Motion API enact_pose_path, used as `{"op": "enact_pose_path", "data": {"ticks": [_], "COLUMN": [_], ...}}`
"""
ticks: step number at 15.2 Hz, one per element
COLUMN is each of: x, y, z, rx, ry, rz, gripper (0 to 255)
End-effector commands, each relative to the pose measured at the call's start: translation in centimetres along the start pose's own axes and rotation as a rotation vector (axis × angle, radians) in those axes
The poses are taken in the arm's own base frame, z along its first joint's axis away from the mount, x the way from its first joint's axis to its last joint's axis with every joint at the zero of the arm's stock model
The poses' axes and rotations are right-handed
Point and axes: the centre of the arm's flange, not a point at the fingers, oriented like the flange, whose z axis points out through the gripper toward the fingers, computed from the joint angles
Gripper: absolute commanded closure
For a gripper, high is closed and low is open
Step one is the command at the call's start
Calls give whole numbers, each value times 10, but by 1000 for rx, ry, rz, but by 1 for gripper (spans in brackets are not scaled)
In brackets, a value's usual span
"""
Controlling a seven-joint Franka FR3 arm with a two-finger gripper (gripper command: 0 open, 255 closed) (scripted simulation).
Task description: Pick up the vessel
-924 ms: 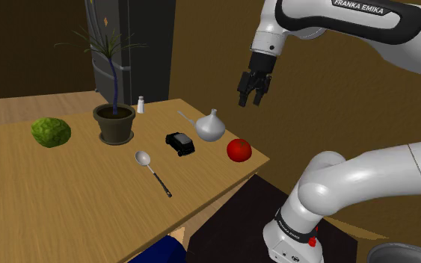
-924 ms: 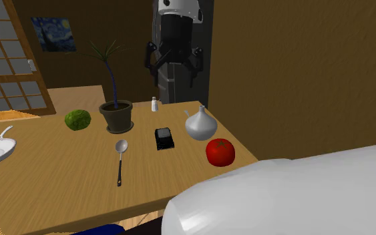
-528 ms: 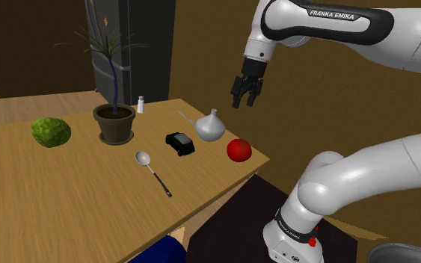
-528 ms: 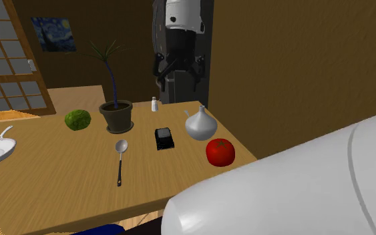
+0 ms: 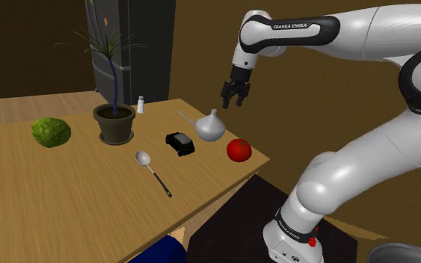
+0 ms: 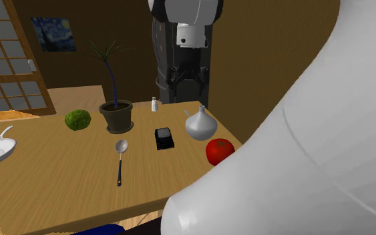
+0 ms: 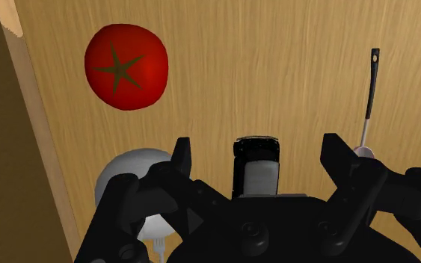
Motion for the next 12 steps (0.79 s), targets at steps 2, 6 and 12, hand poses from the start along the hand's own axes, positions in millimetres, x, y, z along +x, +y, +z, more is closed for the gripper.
{"op": "enact_pose_path", "data": {"ticks": [2,6,12], "x": [30,69,127], "y": [21,47,88], "z": [16,34,61], "rx": [-11,-25,-45], "ry": [8,17,30], "rz": [3,8,14], "gripper": [0,0,0]}}
